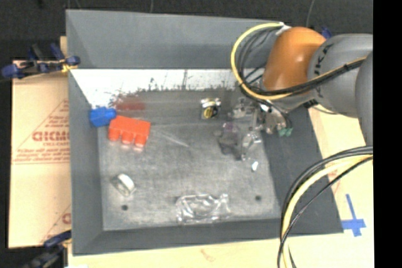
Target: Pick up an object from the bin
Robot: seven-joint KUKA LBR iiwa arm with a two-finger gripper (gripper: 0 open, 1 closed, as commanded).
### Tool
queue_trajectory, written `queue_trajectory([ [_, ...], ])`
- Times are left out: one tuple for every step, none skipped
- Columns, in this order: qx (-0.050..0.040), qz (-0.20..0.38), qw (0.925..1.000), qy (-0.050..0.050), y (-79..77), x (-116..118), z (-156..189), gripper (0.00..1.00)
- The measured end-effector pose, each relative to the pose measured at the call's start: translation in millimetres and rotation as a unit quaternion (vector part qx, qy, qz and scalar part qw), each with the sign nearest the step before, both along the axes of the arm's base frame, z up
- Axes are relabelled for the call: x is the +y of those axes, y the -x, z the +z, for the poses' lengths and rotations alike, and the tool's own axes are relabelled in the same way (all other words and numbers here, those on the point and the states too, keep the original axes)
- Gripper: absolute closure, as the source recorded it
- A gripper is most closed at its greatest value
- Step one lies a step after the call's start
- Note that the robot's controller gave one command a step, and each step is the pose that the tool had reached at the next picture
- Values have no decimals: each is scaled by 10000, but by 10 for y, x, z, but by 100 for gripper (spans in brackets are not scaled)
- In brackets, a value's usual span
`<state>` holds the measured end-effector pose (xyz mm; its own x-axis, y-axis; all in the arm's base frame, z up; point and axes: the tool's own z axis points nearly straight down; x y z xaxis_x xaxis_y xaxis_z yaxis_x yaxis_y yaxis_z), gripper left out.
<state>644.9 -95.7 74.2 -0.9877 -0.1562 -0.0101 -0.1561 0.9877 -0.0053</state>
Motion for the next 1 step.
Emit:
queue_trajectory([
  [8,315,9995,-6,53,126,286,0],
])
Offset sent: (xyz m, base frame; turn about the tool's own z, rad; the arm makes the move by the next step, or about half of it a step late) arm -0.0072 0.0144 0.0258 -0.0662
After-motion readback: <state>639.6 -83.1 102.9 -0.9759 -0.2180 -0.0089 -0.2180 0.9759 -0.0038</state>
